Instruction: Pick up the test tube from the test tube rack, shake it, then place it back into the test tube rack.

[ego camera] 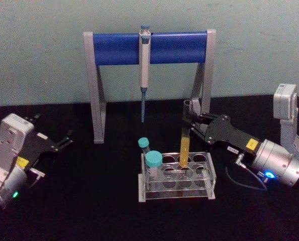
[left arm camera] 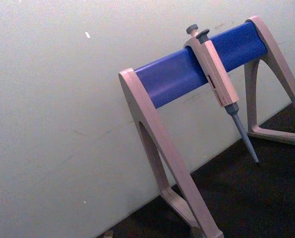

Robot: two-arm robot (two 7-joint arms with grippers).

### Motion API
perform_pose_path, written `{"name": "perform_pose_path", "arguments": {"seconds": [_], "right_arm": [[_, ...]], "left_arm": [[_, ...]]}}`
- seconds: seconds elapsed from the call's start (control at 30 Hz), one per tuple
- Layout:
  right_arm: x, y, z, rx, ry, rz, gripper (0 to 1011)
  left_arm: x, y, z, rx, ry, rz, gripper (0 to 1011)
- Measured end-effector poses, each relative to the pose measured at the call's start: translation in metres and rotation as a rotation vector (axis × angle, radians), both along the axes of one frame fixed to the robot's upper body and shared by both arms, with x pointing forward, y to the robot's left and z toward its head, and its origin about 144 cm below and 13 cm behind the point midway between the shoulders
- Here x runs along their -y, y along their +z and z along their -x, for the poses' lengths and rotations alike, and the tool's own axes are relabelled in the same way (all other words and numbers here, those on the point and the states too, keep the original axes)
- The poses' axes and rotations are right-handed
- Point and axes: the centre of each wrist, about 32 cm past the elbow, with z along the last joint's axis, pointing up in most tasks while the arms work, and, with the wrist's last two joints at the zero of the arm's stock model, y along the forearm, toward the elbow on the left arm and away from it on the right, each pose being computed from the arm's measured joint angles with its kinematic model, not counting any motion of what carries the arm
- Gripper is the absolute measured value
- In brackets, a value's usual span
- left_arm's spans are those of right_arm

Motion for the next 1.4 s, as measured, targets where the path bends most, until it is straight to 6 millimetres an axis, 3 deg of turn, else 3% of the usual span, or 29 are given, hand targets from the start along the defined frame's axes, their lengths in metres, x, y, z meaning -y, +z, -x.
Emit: {"name": "perform_pose_path", "arguments": {"seconds": [1.4], "right_arm": [[-0.002,-0.015,-0.005,-0.076,0.011,0.038,227]], "left_arm": [[0.000,0.000,0.000,0.000,0.000,0.000,1001]]}}
